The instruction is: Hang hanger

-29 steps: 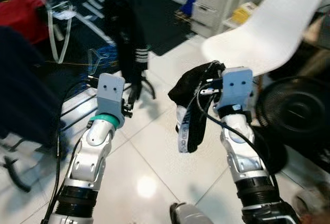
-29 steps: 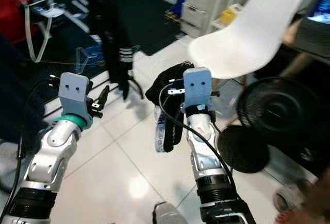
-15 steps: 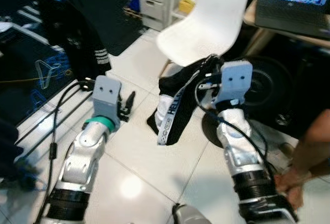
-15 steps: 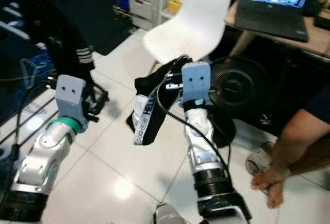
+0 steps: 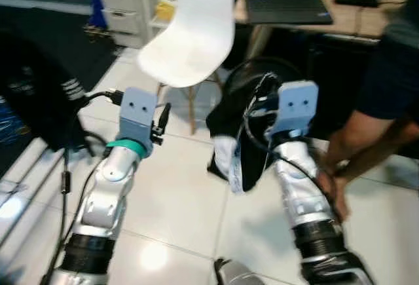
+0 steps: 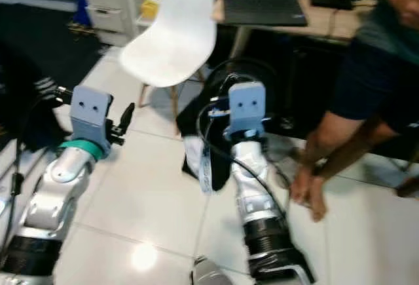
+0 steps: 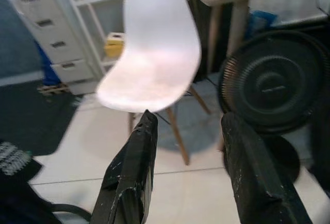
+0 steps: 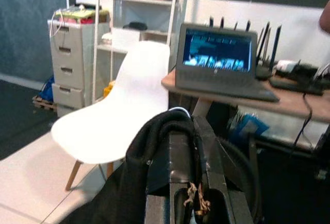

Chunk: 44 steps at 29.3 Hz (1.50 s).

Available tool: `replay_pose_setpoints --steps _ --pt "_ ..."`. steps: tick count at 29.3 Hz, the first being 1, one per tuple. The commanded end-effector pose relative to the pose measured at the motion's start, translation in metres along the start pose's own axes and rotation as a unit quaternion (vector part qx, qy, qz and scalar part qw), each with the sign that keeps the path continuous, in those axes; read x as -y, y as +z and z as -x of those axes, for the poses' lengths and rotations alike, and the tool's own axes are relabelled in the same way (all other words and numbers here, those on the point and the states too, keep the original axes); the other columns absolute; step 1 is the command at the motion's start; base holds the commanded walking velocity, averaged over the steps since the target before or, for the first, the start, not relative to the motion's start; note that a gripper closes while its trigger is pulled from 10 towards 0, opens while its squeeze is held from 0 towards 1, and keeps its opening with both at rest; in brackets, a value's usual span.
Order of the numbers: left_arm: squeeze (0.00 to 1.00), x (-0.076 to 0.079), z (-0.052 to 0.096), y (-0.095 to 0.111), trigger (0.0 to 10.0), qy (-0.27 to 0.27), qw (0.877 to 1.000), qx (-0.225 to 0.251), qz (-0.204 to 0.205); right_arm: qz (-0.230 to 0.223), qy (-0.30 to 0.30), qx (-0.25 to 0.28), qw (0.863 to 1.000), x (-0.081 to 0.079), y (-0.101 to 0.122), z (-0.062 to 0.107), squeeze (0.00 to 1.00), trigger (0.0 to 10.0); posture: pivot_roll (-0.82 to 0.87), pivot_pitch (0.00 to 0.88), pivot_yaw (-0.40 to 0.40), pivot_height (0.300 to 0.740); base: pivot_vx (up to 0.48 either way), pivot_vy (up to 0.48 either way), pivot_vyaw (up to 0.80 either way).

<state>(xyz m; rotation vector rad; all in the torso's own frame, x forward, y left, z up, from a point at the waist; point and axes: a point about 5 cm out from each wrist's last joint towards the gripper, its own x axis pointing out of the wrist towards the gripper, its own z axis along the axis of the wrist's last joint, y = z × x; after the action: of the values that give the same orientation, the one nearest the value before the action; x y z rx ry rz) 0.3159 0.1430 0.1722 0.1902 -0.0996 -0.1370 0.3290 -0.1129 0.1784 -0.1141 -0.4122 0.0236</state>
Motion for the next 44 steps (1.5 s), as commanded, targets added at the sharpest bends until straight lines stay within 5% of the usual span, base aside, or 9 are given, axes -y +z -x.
replay_pose_setpoints --steps 1,13,19,33,39,44 --pt "0.00 0.004 -0.001 -0.002 10.0 -0.002 1.000 -0.010 0.006 -0.003 -0.003 -0.001 1.000 0.002 -0.001 0.001 0.00 10.0 -0.09 0.051 0.094 0.740 0.000 0.000 -0.80" --pt "0.00 -0.014 0.007 0.001 10.0 0.058 0.998 0.003 -0.022 0.001 0.028 0.006 1.000 -0.001 0.004 -0.006 0.00 10.0 -0.03 0.089 0.009 0.740 0.000 0.000 -0.80" --pt "0.00 -0.039 0.011 -0.001 10.0 0.109 0.994 -0.001 -0.031 0.008 0.051 0.015 0.999 -0.004 0.007 -0.012 0.00 10.0 -0.01 0.083 -0.015 0.740 0.000 0.000 -0.80" --pt "0.00 -0.016 -0.003 -0.007 10.0 0.060 0.998 -0.009 -0.023 0.023 0.006 0.012 1.000 0.010 0.006 -0.008 0.00 10.0 -0.10 0.055 0.058 0.740 0.000 0.000 -0.80" --pt "0.00 -0.007 -0.018 -0.003 10.0 0.021 1.000 -0.009 -0.021 0.018 -0.033 0.002 0.999 0.020 0.001 -0.008 0.00 10.0 -0.14 0.022 0.181 0.740 0.000 0.000 -0.80" --pt "0.00 -0.002 -0.025 0.001 10.0 -0.011 0.999 -0.001 -0.038 0.018 -0.057 0.013 0.998 0.024 0.007 -0.012 0.00 10.0 -0.16 0.016 0.207 0.740 0.000 0.000 -0.80"
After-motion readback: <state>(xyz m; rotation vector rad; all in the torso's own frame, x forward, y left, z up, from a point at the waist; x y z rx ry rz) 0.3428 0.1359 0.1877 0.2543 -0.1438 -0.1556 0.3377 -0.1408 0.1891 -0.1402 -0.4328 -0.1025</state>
